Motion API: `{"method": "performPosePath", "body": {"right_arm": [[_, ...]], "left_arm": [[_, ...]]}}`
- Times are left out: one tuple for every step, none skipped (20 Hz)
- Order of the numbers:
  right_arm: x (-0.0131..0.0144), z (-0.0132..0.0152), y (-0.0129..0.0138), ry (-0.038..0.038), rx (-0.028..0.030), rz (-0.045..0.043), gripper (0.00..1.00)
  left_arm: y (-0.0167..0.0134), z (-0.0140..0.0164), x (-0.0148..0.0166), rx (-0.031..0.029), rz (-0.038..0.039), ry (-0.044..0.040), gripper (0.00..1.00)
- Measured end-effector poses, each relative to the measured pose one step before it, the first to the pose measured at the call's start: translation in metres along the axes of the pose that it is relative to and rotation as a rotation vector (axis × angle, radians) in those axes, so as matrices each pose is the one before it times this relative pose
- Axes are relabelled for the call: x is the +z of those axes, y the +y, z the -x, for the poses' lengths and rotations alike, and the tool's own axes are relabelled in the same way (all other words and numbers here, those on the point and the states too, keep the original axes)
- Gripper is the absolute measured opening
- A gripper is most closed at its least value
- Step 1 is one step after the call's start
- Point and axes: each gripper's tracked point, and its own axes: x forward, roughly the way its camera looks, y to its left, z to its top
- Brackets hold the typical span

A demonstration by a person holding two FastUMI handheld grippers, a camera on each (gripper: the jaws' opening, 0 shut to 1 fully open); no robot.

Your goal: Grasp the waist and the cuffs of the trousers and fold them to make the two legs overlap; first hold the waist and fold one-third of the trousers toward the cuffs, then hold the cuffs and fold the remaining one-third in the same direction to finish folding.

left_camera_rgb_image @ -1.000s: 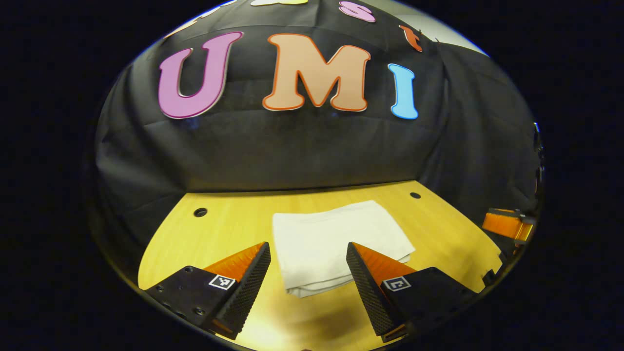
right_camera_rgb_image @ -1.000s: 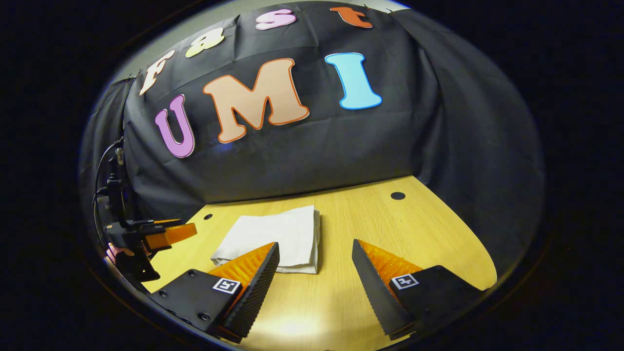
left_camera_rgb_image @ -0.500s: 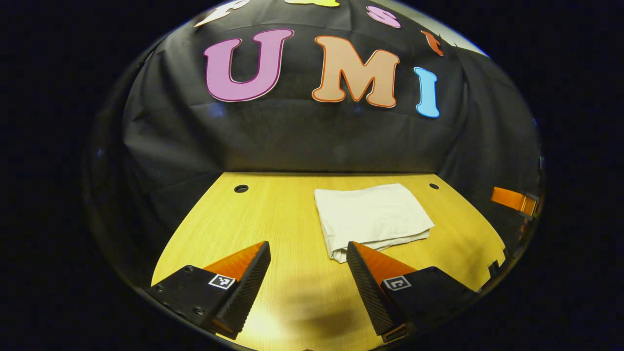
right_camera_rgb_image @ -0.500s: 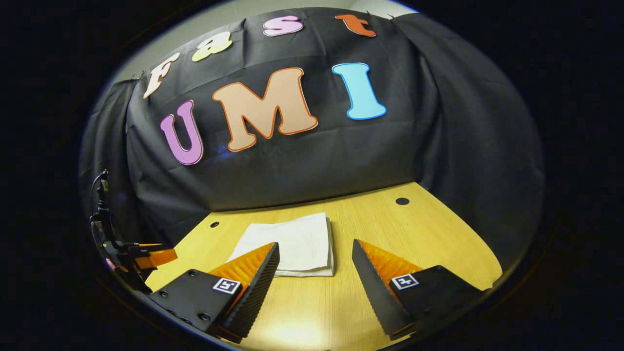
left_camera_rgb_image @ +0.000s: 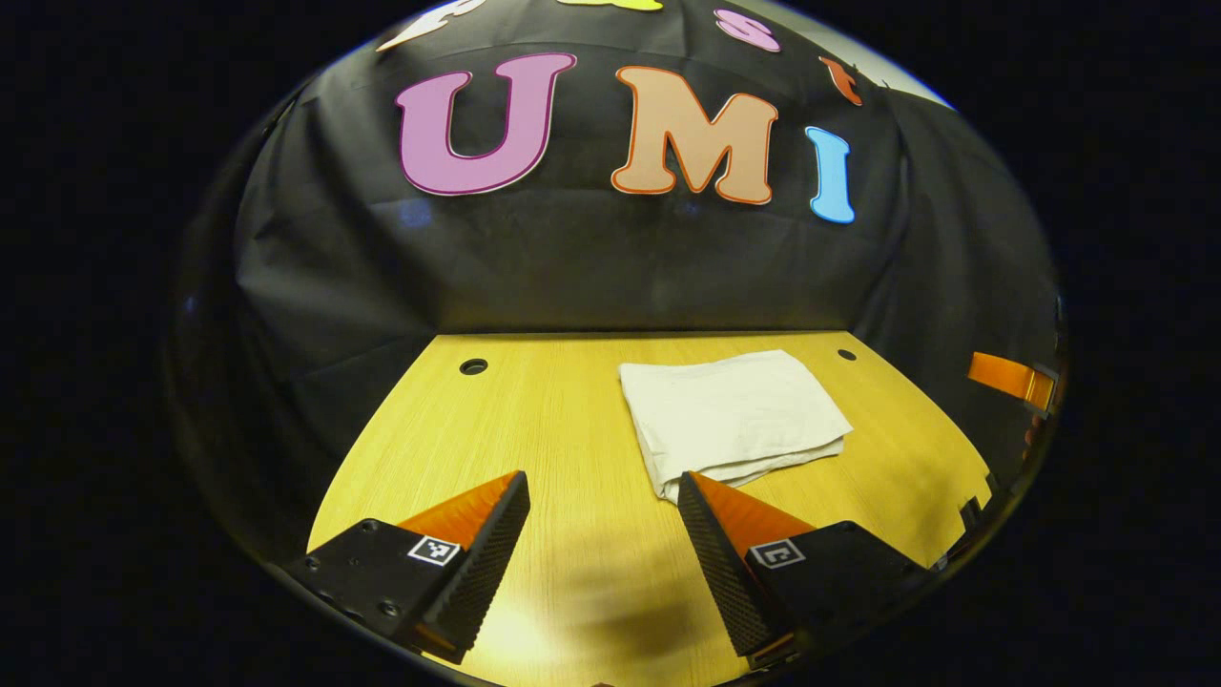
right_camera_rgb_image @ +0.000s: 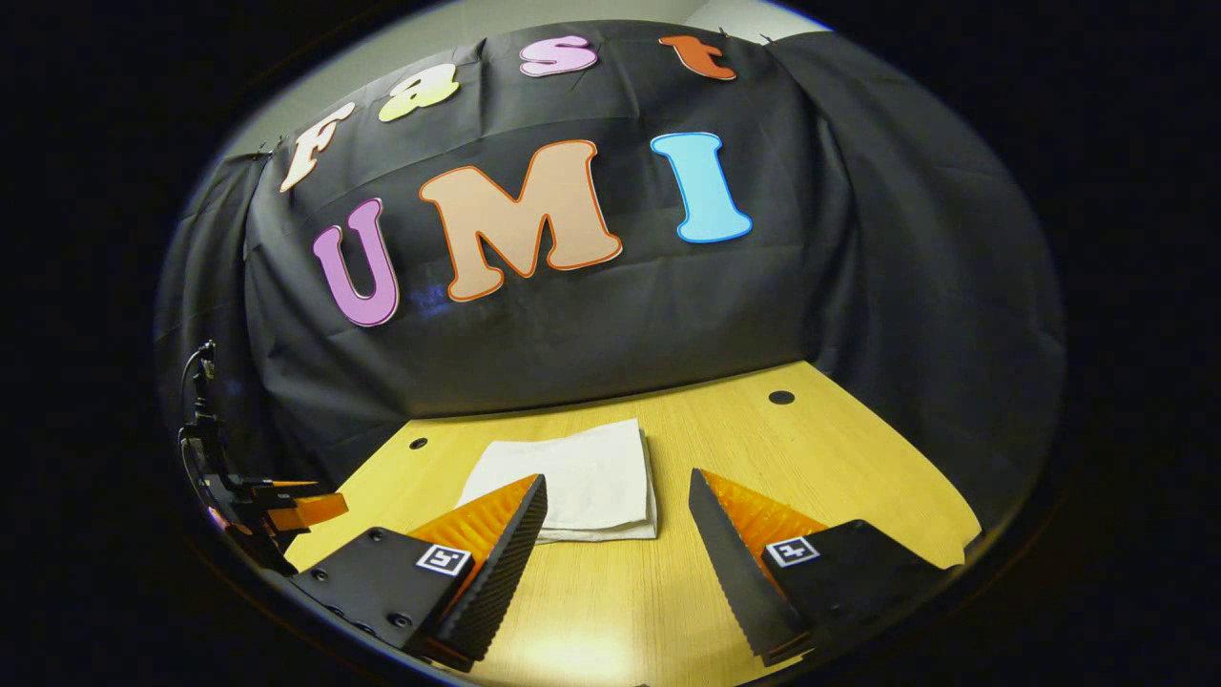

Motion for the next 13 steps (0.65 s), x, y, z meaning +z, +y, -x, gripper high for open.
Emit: {"method": "performPosePath", "body": {"right_arm": [[-0.00011, 0.00038, 0.00136, -0.00029, -0.00062, -0.00225, 0.96], [0.00145, 0.00021, 0.00033, -0.00367, -0.00192, -0.00029, 0.96], [0.00082, 0.00152, 0.00036, -0.00261, -0.00248, 0.00172, 0.96], [0.00112, 0.00109, -0.00031, -0.00055, -0.00351, 0.00300, 0.96], [0.00002, 0.00077, -0.00016, -0.00236, -0.00478, 0.00234, 0.96], [0.00058, 0.00029, 0.00011, -0.00548, -0.00207, 0.00048, 0.96], [-0.00001, 0.00119, 0.00051, -0.00102, -0.00179, -0.00006, 0.96], [-0.00095, 0.00083, 0.00010, 0.00235, -0.00179, -0.00007, 0.96], [-0.00175, 0.00057, 0.00015, 0.00286, -0.00207, 0.00276, 0.96], [-0.00150, 0.00051, -0.00053, 0.00356, -0.00504, 0.00508, 0.96], [-0.00266, 0.00296, 0.00072, 0.00472, -0.00184, 0.00329, 0.96], [-0.00135, 0.00091, 0.00094, 0.00263, -0.00227, 0.00107, 0.96], [-0.00122, 0.00222, 0.00171, 0.00314, -0.00201, -0.00021, 0.96]], "left_arm": [[0.00005, 0.00172, -0.00060, -0.00354, 0.00268, -0.00074, 0.94], [0.00069, 0.00158, 0.00037, -0.00232, 0.00232, 0.00064, 0.94], [0.00091, -0.00008, -0.00070, 0.00050, 0.00296, -0.00213, 0.94], [0.00098, 0.00050, 0.00046, 0.00215, 0.00270, -0.00065, 0.94], [-0.00050, 0.00089, 0.00050, 0.00130, 0.00371, -0.00148, 0.94], [0.00002, 0.00086, 0.00148, -0.00077, 0.00228, -0.00415, 0.94], [-0.00042, 0.00007, 0.00071, -0.00195, 0.00108, -0.00457, 0.94], [0.00029, 0.00084, 0.00025, -0.00065, -0.00125, -0.00213, 0.94], [-0.00030, 0.00011, 0.00040, -0.00017, -0.00116, -0.00407, 0.94], [-0.00015, 0.00081, 0.00066, -0.00290, -0.00009, -0.00246, 0.94], [-0.00009, 0.00028, -0.00004, -0.00215, 0.00093, -0.00222, 0.94], [0.00002, 0.00056, -0.00007, -0.00349, 0.00060, -0.00140, 0.94], [-0.00009, -0.00009, -0.00019, -0.00133, 0.00012, -0.00017, 0.94]]}}
